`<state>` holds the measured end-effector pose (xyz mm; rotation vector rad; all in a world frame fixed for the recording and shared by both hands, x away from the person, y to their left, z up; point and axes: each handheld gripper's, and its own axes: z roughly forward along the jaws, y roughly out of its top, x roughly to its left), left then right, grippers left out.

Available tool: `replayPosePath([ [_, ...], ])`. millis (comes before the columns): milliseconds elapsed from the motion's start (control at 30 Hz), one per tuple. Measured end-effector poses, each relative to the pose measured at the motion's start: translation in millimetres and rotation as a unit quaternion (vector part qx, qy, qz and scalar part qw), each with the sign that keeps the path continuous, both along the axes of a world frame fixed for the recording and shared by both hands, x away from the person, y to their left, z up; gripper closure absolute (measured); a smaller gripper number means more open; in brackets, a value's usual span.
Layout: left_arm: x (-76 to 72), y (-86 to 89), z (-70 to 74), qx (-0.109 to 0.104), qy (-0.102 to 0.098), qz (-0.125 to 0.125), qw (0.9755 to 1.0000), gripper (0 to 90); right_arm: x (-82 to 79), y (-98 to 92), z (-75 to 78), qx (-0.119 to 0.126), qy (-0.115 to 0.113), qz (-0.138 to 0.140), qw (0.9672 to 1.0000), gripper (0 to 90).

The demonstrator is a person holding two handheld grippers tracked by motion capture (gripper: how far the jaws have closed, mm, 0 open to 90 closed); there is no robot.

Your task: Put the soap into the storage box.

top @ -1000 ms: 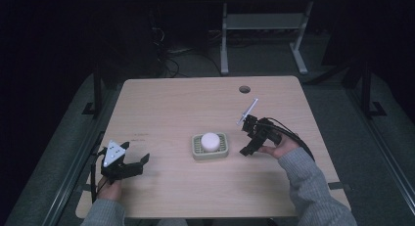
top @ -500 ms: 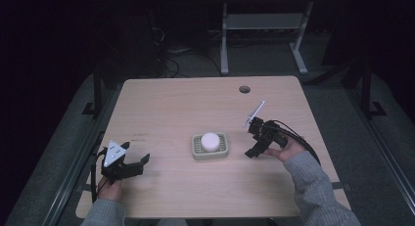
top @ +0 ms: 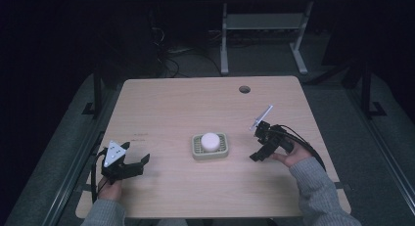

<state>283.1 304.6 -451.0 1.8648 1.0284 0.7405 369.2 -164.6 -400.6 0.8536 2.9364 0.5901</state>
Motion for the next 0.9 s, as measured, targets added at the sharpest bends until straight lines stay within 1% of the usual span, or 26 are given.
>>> replayPosePath([
  [200,-0.4,-0.8,0.4,0.0,0.0,-0.001,1.0,12.9,-5.0,-5.8,-6.6,0.001,0.006,-0.006,1.0,22.6],
  [233,-0.4,-1.1,0.3,-0.001,-0.001,-0.002,1.0,12.8,-5.8,-6.7,-7.1,0.004,0.002,-0.002,1.0,22.7],
  [400,-0.8,-1.5,0.4,0.0,0.001,-0.003,1.0,12.8,-11.5,-11.1,-9.6,0.009,0.003,-0.007,0.9999,22.7],
  [500,-0.7,-1.5,0.1,0.001,0.002,-0.003,1.0,12.8,-15.6,-14.2,-11.8,0.006,0.001,-0.01,0.9999,22.7],
  [900,-0.6,-1.9,-0.9,0.004,0.002,-0.002,1.0,12.9,-31.2,-33.2,-18.5,0.026,-0.005,-0.032,0.9991,22.7],
])
